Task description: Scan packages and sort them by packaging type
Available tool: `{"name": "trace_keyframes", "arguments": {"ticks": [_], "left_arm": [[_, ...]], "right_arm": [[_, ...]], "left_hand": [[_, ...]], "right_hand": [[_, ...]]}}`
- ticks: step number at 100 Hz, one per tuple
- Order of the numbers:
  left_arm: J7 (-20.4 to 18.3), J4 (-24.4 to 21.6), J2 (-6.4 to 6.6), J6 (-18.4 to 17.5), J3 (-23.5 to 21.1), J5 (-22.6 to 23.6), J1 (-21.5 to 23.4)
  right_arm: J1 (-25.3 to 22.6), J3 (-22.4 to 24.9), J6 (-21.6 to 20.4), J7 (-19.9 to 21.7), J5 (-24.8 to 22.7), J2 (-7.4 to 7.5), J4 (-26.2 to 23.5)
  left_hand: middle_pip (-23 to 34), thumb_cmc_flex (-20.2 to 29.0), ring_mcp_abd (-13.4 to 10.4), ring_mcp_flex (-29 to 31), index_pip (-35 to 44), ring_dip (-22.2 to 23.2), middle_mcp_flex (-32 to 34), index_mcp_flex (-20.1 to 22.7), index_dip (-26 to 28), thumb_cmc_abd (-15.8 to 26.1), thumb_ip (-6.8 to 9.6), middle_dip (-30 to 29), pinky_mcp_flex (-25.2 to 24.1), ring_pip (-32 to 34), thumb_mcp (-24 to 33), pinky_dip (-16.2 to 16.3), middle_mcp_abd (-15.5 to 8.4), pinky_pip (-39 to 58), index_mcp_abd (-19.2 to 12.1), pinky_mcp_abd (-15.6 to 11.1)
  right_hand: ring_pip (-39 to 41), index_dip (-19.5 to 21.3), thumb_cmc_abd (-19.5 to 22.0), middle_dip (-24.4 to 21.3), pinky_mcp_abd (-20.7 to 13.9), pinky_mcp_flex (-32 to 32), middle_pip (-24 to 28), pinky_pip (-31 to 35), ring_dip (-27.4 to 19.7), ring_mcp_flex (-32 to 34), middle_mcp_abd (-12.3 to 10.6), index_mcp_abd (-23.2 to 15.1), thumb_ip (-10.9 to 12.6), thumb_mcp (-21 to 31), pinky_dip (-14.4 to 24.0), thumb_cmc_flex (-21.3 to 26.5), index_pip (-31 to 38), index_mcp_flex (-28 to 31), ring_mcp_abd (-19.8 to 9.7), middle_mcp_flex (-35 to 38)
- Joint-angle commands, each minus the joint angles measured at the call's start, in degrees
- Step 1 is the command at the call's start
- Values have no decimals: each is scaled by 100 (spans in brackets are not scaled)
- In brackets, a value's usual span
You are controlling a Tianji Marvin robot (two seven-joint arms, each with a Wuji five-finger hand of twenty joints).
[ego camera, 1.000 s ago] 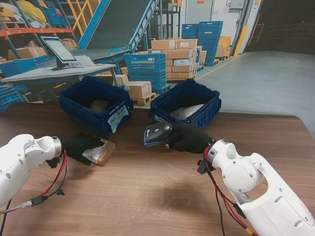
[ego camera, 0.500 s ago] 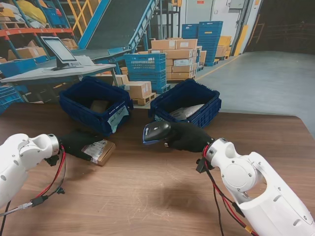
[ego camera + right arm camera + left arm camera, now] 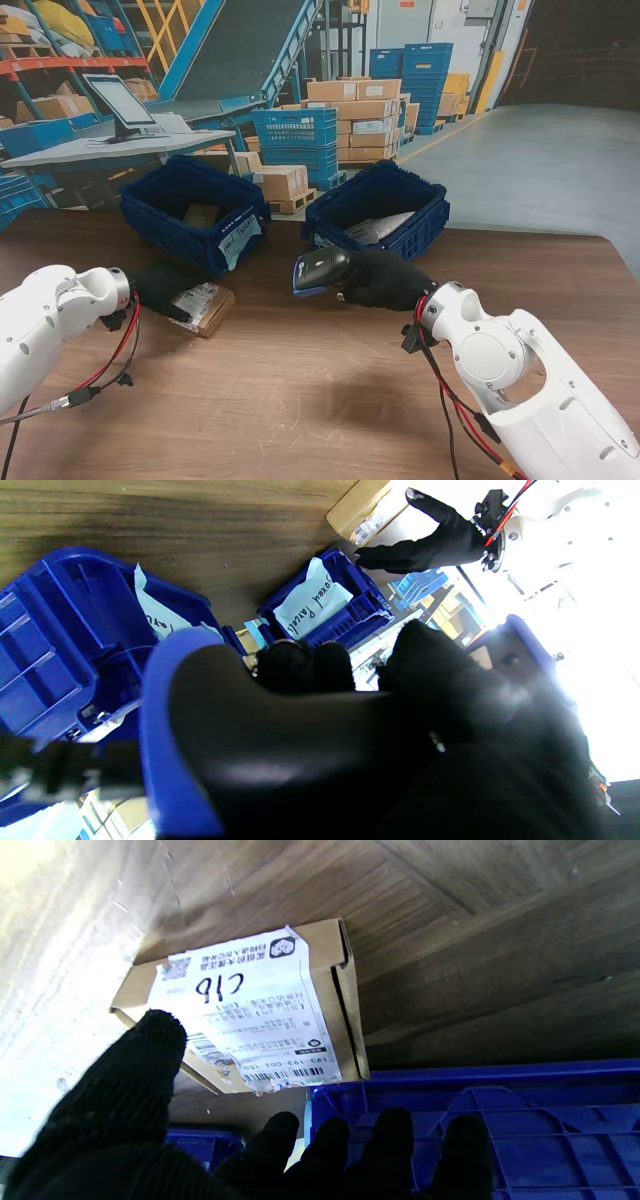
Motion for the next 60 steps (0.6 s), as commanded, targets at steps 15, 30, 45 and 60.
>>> {"name": "trace_keyframes", "arguments": {"ticks": [15, 30, 45, 60], "left_arm": [[-53, -9, -31, 0, 128, 26, -71], [-210, 78, -27, -2, 329, -134, -179], [-251, 69, -26, 50, 410, -138, -215], [-414, -5, -27, 164, 407, -187, -211]], "right_arm": [[57, -54, -31, 73, 21, -24, 28], [45, -34, -25, 95, 26, -19, 17], [41, -31, -23, 99, 33, -19, 24], [52, -45, -43, 85, 34, -21, 39]], "left_hand": [[-84, -112, -54, -212, -82, 43, -222, -261, -122, -60, -66, -8, -74, 28, -72, -64, 66, 28, -34, 58], [-105, -184, -46, -272, -115, 24, -292, -281, -186, -110, -79, -36, -104, -8, -69, -78, 62, -14, -75, 62], [-114, -225, -44, -281, -141, 12, -297, -278, -282, -141, -87, -71, -96, -18, -41, -77, 55, -35, -69, 77], [-129, -238, -34, -299, -160, 0, -301, -274, -394, -198, -106, -118, -107, -31, -31, -78, 58, -67, -7, 89]], "right_hand": [[18, 90, 498, 33, 6, 6, -38, 37, -15, 11, 134, -365, -52, 484, 43, 620, 148, 378, 43, 77], [18, 88, 493, 32, 8, 4, -39, 37, -15, 12, 138, -365, -49, 488, 43, 622, 147, 382, 34, 77], [18, 89, 496, 33, 5, 9, -35, 41, -14, 9, 141, -366, -48, 491, 44, 617, 147, 386, 20, 82], [19, 89, 489, 31, 9, 9, -36, 39, -15, 18, 139, -360, -46, 498, 43, 622, 146, 384, 33, 84]]}}
